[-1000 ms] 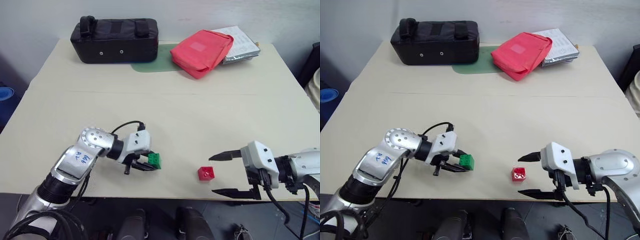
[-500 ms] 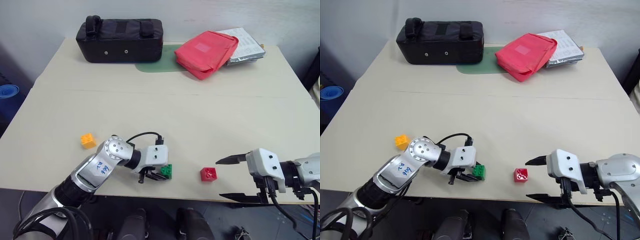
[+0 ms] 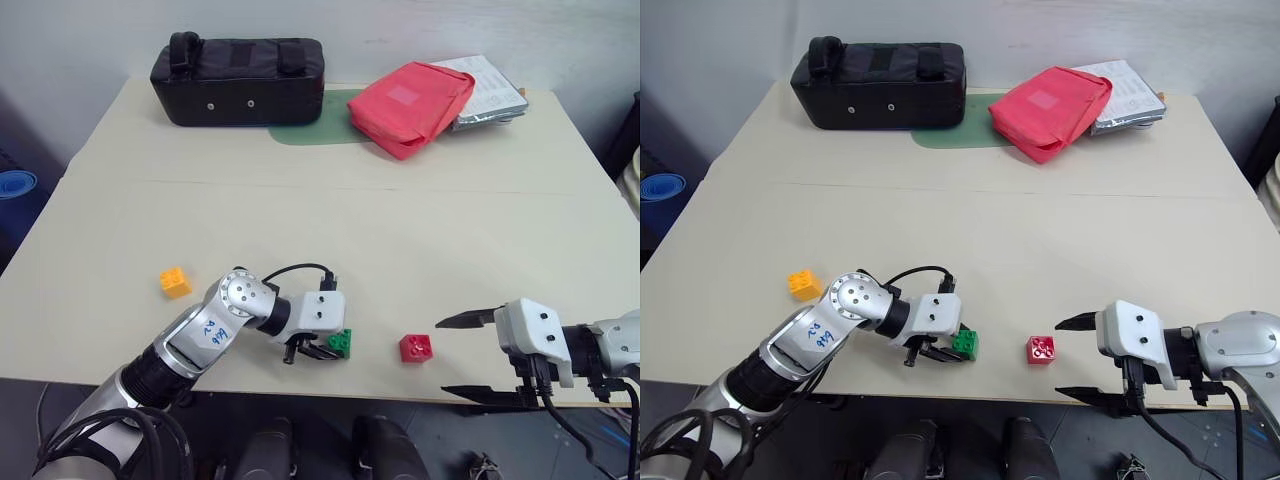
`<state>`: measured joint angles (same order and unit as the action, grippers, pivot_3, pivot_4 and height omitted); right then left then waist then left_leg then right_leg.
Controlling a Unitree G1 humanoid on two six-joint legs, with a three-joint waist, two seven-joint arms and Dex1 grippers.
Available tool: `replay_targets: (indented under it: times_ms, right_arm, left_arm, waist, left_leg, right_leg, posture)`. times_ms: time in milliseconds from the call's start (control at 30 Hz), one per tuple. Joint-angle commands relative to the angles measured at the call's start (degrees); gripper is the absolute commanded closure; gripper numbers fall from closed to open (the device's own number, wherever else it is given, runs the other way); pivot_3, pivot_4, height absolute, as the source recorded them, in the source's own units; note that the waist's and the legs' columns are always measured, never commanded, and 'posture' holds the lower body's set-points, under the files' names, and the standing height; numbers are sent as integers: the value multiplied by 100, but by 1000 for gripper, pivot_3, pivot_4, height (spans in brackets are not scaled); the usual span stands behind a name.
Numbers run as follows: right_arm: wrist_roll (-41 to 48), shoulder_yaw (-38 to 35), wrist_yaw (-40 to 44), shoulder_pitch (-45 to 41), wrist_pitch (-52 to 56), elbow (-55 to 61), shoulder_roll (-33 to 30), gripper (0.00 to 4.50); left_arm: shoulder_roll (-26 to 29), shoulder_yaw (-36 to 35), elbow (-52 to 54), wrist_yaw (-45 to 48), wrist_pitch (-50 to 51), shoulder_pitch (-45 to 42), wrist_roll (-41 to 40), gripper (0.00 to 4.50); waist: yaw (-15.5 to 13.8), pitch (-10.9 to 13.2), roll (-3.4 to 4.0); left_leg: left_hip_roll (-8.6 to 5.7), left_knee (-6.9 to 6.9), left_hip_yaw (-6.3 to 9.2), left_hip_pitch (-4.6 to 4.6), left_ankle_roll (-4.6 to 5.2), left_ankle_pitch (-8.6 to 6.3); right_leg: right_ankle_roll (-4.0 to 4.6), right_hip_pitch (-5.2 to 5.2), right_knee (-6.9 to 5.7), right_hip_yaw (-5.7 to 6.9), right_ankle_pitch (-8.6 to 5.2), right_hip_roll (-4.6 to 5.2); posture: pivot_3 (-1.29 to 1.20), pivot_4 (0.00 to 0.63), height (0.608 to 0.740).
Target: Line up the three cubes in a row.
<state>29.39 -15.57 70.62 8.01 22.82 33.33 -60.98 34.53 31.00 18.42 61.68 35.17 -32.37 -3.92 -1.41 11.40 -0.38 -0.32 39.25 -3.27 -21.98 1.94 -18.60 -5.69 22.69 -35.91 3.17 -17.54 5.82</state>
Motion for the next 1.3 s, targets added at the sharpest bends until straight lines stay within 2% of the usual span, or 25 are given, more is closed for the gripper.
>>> replay_targets:
  times_ms: [33, 233, 333, 500, 600, 700, 900, 1100, 1200, 1300]
  right_arm:
    - [66, -73, -22, -102, -10, 47, -21, 0]
    - [12, -42, 23, -129, -86, -29, -19, 0]
    - [-9, -5, 40, -180, -120, -85, -27, 0]
    - [2, 120, 117, -552, -170, -341, -38, 0]
    - [94, 241, 188, -933, -139, -603, 14, 0]
    - [333, 441, 136, -1559, 106, -825, 167, 0]
    - [394, 939, 375, -2467, 153, -1400, 387, 0]
    - [181, 1378, 505, -3154, -74, -1969, 753, 0]
    - [168, 1455, 581, -3283, -82, -2035, 824, 0]
    - [138, 1500, 618, -3353, -109, -2093, 843, 0]
  left_arm:
    - [2, 63, 151, 59, 135, -58, 3, 2645]
    - [47, -9, 238, 85, 377, -46, -101, 792]
    - [114, -215, 339, 122, 473, 2, -273, 16]
    - [667, -1016, 363, 162, 319, 240, -523, 16]
    - [837, -1668, 316, 226, -128, 560, -864, 16]
    - [769, -2632, 183, -115, -242, 1129, -1220, 16]
    - [1167, -4867, 949, 52, 60, 2364, -2509, 16]
    - [1392, -6568, 438, 91, -541, 4099, -2202, 16]
    - [1494, -7015, -97, 139, -1089, 4687, -1887, 16]
    - [1646, -7207, -667, 181, -1489, 4829, -1747, 16]
  waist:
    - [0, 0, 0]
    - [-2, 0, 0]
    - [0, 0, 0]
    - [45, 0, 0]
    - [51, 0, 1]
    - [70, 0, 1]
    - [148, 0, 0]
    - [176, -1, 7]
    - [172, -1, 7]
    - [130, -1, 7]
  left_leg:
    - [0, 0, 0, 0, 0, 0]
    - [0, 0, 0, 0, 0, 0]
    - [0, 1, 0, 0, 0, 0]
    - [2, 0, 2, 3, -2, 1]
    - [4, -1, 2, 7, -5, 1]
    - [3, 0, 2, 10, -5, 1]
    - [6, -3, 16, 8, -13, -3]
    - [3, -14, 18, 20, -15, -5]
    - [5, -19, 18, 22, -20, -9]
    - [3, -20, 24, 21, -18, -21]
  right_leg:
    - [0, 0, 0, 0, 0, 0]
    - [0, 0, -1, 0, 0, -1]
    - [0, -1, -1, 0, 0, -1]
    - [3, 0, 0, 0, -1, -1]
    - [7, 1, 1, 1, -4, -1]
    - [7, -1, 6, 2, -4, 6]
    - [13, -2, 11, 14, -7, 15]
    - [20, -11, 19, 21, -11, 21]
    - [26, -8, 18, 24, -15, 21]
    - [28, -10, 22, 35, -15, 30]
  posture:
    - [0, 150, 740]
    - [0, 150, 740]
    - [0, 150, 740]
    - [0, 150, 740]
    - [0, 150, 740]
    - [0, 150, 740]
    - [0, 150, 740]
    - [0, 150, 740]
    - [0, 150, 740]
    - [0, 150, 740]
